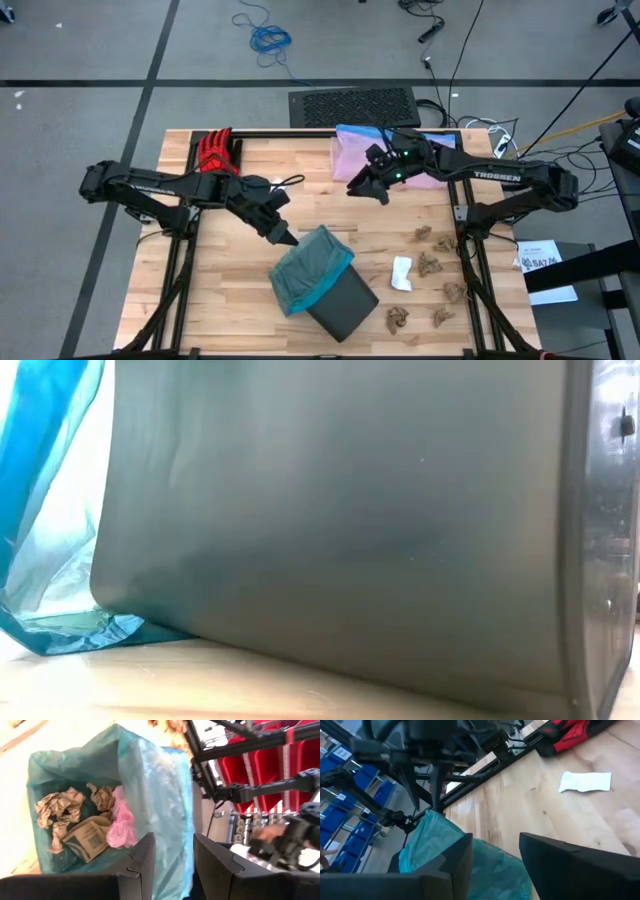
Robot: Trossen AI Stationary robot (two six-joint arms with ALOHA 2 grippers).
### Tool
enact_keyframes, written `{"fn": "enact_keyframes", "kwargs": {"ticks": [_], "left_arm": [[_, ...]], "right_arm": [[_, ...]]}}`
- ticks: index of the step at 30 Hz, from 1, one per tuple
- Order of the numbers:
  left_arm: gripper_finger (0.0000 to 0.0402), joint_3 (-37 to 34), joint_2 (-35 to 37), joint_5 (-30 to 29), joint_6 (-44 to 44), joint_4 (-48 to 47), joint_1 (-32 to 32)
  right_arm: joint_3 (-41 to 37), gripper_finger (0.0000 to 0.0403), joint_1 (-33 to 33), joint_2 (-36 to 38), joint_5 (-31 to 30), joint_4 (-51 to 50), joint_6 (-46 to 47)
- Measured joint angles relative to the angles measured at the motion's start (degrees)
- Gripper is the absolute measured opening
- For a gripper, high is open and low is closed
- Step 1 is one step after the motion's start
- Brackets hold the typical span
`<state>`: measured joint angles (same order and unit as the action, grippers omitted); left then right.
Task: Place trash/remove bag and relplace
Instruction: Adjust the black trash bin
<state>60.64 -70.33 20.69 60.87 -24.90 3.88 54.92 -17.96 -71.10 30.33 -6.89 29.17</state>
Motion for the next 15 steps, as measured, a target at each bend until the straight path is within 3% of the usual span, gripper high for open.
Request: {"fn": "enact_keyframes", "kwargs": {"ticks": [15], "left_arm": [[0.0128,0.0,-12.6,9.5,-1.7,7.4,0.8]], "right_arm": [[0.0,0.0165,0.1,0.5,0.1,-2.4,0.2]]}}
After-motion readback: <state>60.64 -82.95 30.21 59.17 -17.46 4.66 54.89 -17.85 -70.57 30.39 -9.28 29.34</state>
